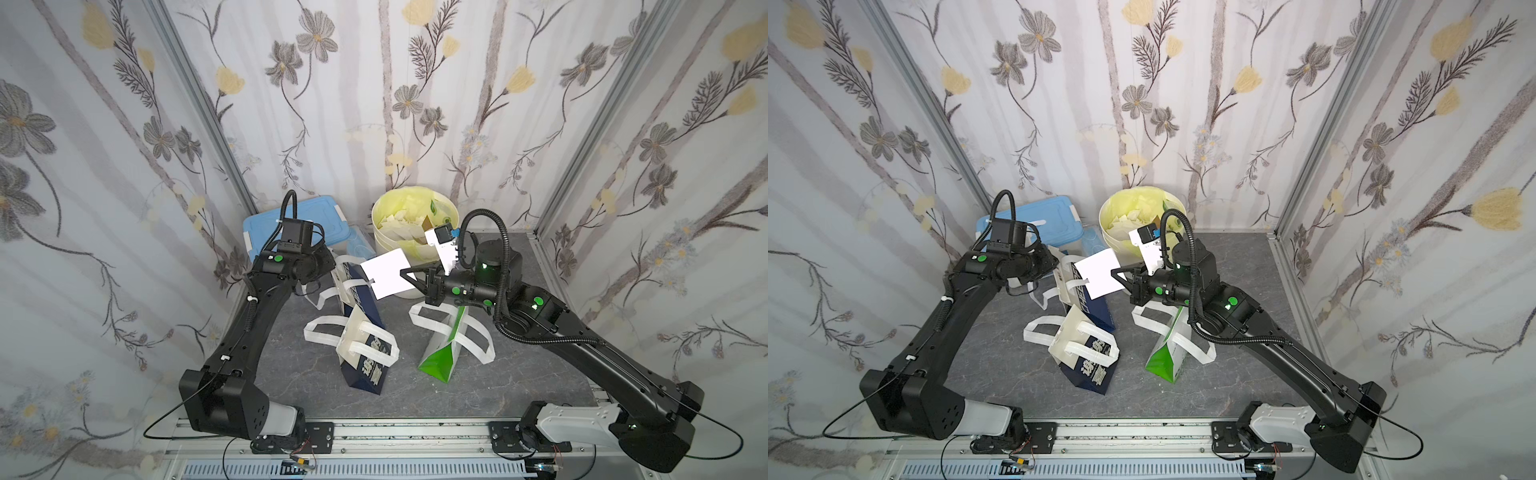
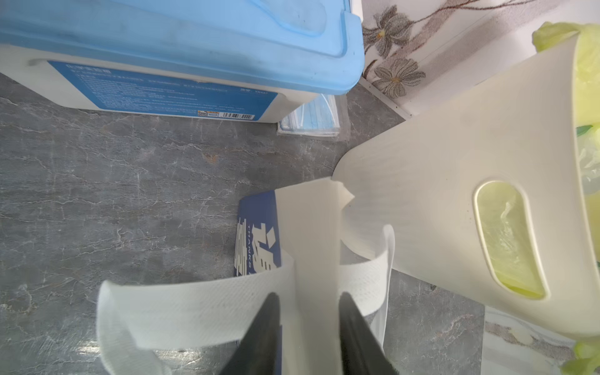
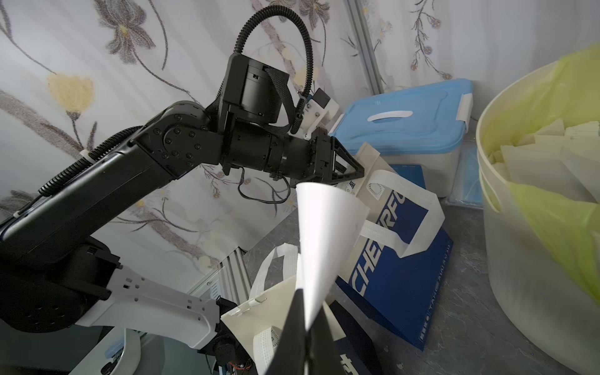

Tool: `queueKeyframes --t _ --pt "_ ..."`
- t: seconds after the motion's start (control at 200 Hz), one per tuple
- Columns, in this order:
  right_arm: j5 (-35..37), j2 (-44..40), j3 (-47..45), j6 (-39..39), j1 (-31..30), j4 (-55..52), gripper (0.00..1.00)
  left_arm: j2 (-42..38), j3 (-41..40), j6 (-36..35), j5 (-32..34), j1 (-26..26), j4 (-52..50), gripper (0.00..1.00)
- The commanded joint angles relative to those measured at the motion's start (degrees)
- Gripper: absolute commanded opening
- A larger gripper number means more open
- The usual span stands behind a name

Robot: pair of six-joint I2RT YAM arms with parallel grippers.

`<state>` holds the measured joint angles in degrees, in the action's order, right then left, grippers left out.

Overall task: Shred takeout receipts and throw away
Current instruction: Place the takeout bag at the center of the board.

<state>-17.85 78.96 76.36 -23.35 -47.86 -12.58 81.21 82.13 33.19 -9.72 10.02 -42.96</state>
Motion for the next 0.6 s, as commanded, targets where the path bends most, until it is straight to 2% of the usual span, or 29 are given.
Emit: queueKeyframes --t 0.0,0.125,0.335,0.47,0.595 --pt "1.75 -1.12 -0.64 -0.64 0.45 -0.51 0.0 -0.25 0.75 -1.48 -1.03 0.0 0.48 0.5" --pt "2.03 -2.09 -0.78 -0.6 0.81 -1.6 0.0 -1.76 2.47 -2.04 -0.16 -0.02 1.63 0.6" --pt "3.93 -4.0 -1.1 -0.63 1.19 -2.41 0.0 -6.32 4.37 -3.76 -1.18 -0.01 6.15 0.67" --pt "3.95 -4.98 -1.13 -0.63 1.7 -2.24 0.0 -8.77 5.73 -4.5 -11.24 0.21 12.01 0.67" --pt "-0.29 -6.41 -1.52 -0.38 3.08 -1.04 0.0 -10.86 6.03 -1.8 -21.46 3.19 20.6 0.67"
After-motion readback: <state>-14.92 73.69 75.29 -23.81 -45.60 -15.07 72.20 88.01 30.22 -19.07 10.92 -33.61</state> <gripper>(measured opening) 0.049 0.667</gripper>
